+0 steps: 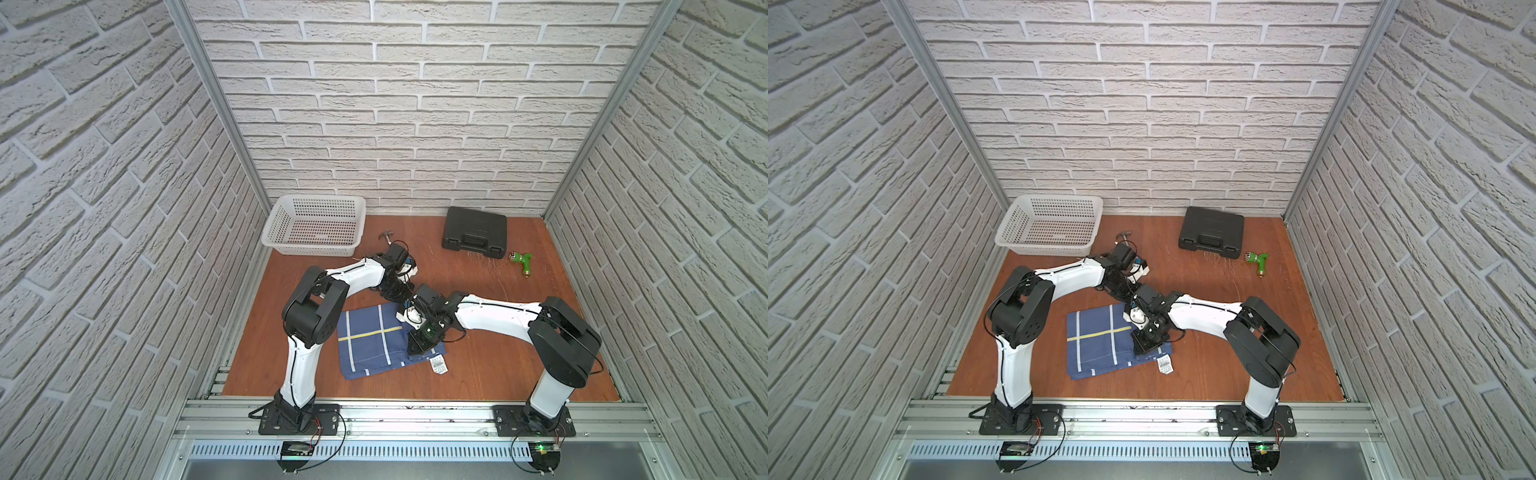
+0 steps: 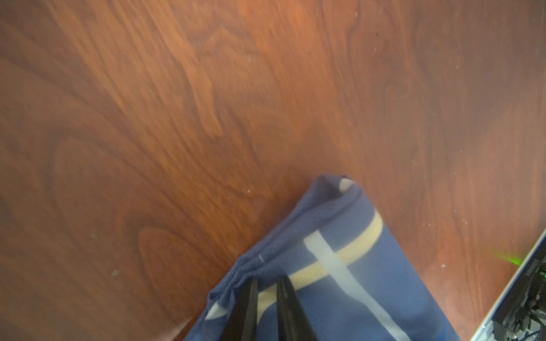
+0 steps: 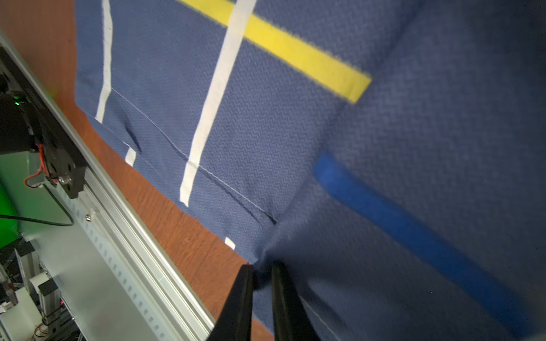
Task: Roll up the pillowcase
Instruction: Roll the pillowcase at the center of the board.
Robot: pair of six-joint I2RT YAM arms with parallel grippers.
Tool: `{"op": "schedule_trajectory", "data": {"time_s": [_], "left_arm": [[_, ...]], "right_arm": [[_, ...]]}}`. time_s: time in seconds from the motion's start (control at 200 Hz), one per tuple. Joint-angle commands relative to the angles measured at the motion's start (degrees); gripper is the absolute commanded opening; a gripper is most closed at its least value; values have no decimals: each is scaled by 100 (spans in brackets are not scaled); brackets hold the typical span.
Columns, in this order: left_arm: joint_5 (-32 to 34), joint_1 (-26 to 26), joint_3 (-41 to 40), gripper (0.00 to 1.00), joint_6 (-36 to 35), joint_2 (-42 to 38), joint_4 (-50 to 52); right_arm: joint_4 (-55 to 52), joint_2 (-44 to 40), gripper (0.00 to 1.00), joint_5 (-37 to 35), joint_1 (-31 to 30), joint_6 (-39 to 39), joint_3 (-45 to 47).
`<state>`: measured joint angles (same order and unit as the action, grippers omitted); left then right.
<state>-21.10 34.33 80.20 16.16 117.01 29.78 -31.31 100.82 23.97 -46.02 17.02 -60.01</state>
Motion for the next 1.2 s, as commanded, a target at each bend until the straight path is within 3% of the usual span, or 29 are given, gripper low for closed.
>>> {"op": "schedule_trajectory", "data": {"time_s": [0.0,0.195,0.345,0.62,0.825,1.195], "left_arm": [[63,-104,66,18,-153,168,210],[-34,-128,43,18,-127,157,168],[-112,-115,39,18,-94,152,160],[-175,-96,-96,18,-82,79,120],[-219,-76,-224,18,5,11,2],[-186,-58,-328,18,15,-57,-34]], "right_arm": [[-300,63,17,-172,-99,-185,127],[-477,71,17,-409,-144,-322,209],[-616,-699,21,-431,-35,-235,200],[7,-1878,42,10,1702,384,916],[1063,-1481,52,696,2455,936,1277],[2342,-201,53,1561,2519,1659,1278]]}}
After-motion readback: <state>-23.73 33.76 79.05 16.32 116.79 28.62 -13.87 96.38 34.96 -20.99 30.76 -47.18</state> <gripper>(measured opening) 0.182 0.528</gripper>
